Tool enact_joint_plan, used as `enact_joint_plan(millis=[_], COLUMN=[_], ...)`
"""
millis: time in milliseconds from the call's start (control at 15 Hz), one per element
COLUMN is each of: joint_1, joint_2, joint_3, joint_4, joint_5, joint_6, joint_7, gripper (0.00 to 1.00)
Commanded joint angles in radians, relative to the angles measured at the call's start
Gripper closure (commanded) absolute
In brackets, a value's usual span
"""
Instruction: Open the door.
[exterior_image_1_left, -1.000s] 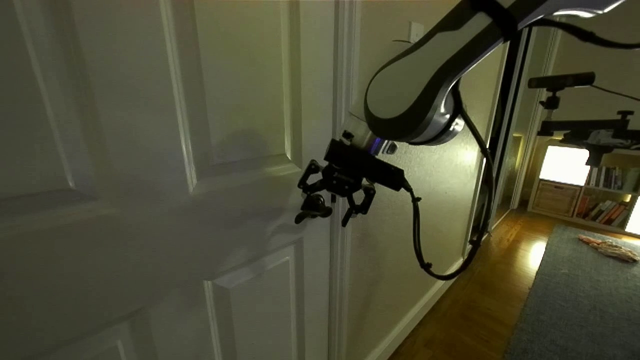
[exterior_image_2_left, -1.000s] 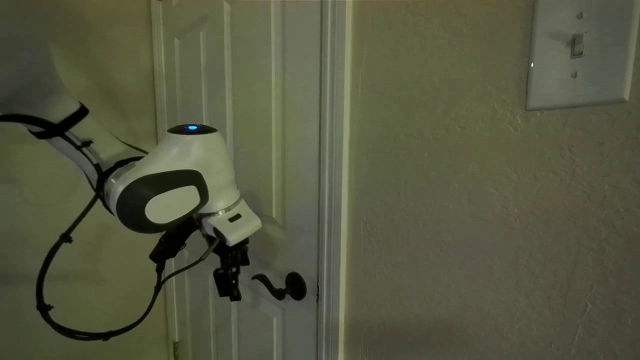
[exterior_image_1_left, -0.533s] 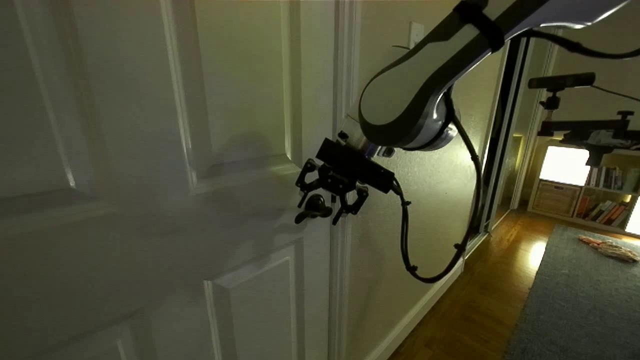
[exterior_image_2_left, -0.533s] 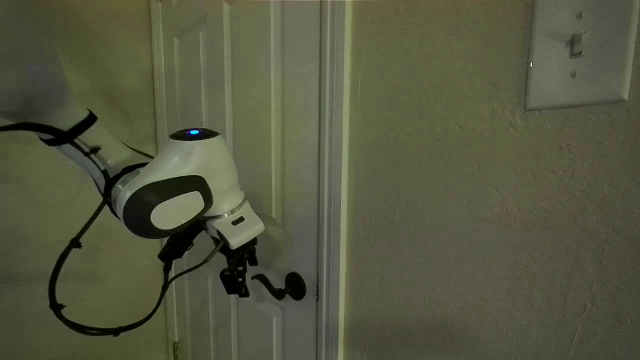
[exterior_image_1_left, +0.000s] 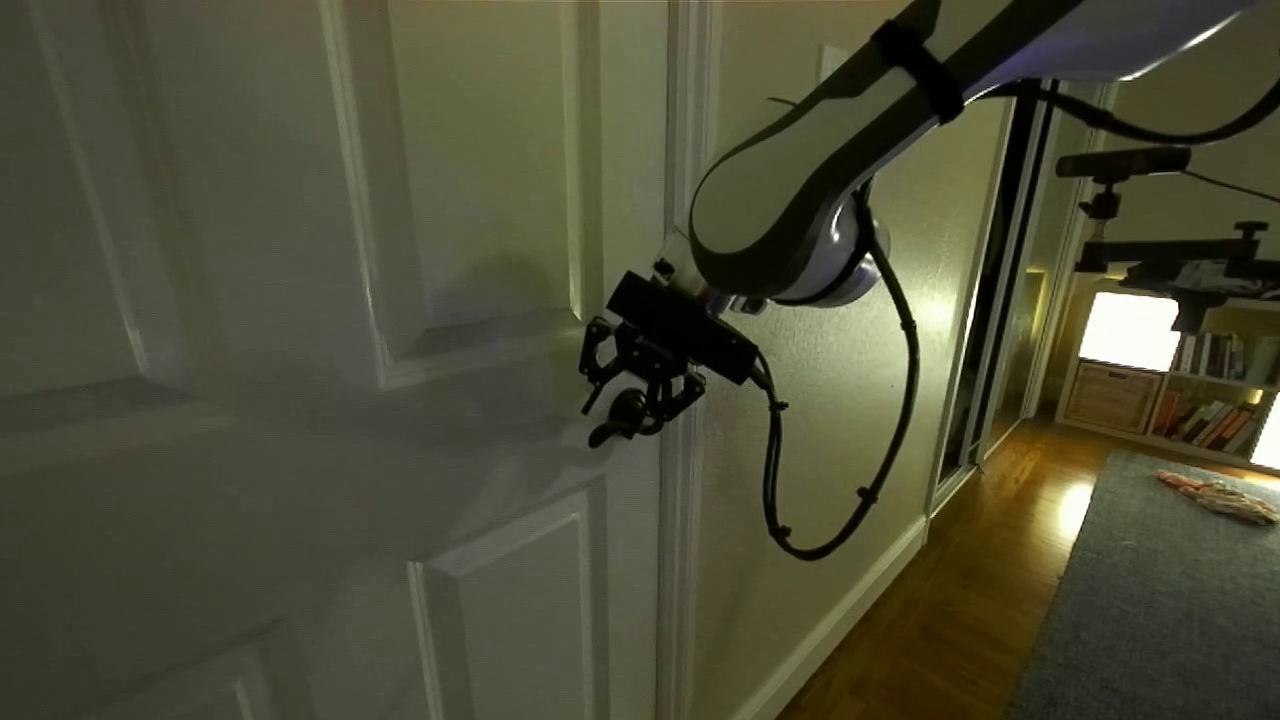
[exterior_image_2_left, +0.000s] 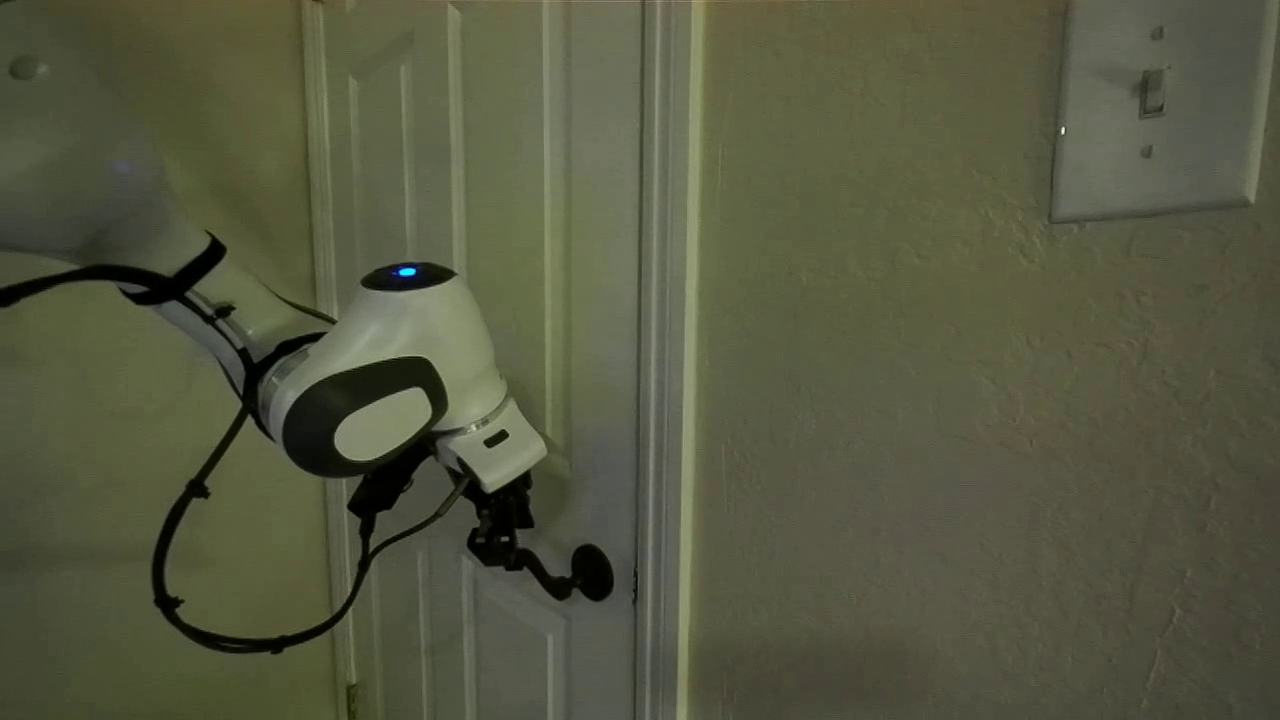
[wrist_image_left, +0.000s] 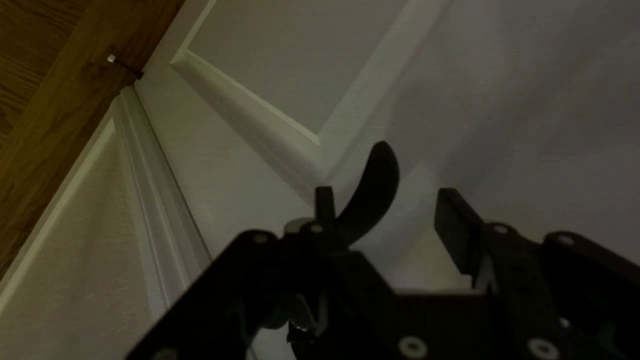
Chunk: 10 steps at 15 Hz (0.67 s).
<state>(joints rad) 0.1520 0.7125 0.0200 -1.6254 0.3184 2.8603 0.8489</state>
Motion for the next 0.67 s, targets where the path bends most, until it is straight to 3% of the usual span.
enact_joint_plan(millis=[0,133,200,267,400,600], joint_1=[-0.010,-0.010,-0.009,-0.006,0.001,0.006], joint_2=[0.031,0.036,0.040,0.044,0.043,0.032], joint_3=[0.015,0.018,0.017,0.011,0.000,-0.012], joint_4=[0.056,0.063,0.068,0.071,0.070,0.056], joint_5=[0.023,0.019,0.019,0.017,0.012,0.009], joint_6=[-0.019,-0.030,-0.028,-0.023,-0.026,-0.039], joint_7=[-0.007,-0.015,-0.014,-0.010,-0.002,0.007], gripper=[0.14,0.02,0.03,0.38,0.36,0.55])
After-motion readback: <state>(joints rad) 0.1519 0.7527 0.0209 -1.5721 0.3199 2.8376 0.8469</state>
